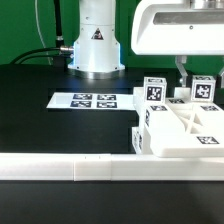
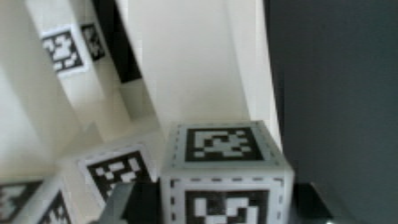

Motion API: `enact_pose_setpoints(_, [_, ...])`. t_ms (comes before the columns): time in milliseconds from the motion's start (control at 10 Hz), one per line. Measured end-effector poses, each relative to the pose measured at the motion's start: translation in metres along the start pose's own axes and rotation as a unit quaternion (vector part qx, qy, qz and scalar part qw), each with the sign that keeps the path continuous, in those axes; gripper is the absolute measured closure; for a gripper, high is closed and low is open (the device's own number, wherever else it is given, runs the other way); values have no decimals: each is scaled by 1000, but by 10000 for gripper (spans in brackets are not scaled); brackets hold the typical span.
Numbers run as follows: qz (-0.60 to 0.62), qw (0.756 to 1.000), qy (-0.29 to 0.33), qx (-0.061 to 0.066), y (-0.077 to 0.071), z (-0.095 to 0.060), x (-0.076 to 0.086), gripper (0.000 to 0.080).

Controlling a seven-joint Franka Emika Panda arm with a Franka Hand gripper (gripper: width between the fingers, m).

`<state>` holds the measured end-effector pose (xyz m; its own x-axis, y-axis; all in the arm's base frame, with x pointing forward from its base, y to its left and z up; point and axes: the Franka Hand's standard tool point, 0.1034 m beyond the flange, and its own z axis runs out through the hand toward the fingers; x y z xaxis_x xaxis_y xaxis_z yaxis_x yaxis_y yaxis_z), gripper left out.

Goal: Assemble chair

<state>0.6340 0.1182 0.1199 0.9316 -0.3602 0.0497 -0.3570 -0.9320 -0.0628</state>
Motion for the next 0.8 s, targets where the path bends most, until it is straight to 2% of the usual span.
enact_pose_setpoints(300, [115,993,7,9,-3,0,2,515])
enact_pose_setpoints(600, [208,978,6,10,-3,0,2,515])
enact_pose_setpoints(700, [259,966,5,13,-3,0,2,515])
enact_pose_setpoints(800, [346,938,1,24,-1,0,1,515])
